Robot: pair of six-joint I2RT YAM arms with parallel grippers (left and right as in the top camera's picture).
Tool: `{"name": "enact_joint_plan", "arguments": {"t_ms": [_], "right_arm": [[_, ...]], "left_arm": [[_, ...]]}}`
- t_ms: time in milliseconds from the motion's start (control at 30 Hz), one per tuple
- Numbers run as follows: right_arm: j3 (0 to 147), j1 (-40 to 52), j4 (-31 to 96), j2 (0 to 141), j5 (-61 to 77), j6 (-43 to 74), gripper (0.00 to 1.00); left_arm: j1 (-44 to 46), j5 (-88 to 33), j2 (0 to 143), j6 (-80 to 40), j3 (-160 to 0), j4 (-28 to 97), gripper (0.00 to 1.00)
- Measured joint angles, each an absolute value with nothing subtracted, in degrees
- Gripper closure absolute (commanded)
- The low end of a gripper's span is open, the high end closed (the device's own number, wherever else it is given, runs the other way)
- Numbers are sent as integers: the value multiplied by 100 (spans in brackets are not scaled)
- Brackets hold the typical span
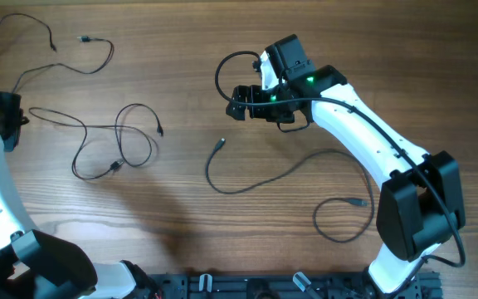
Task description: Untangle cables
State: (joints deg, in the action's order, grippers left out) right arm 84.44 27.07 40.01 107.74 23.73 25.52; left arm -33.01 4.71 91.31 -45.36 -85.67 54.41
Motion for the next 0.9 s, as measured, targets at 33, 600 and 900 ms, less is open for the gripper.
{"name": "enact_joint_plan", "arguments": {"t_ms": [33,600,900], "right_arm": [[8444,2707,4001,10774,2373,2552,0],[8444,2707,4001,10774,2373,2552,0],[8444,2707,4001,10774,2373,2552,0]], "left_arm": [[-3301,471,9131,-4536,-8567,5441,91],[-3301,471,9131,-4536,-8567,5502,91],[-3301,471,9131,-4536,-8567,5507,91]]}}
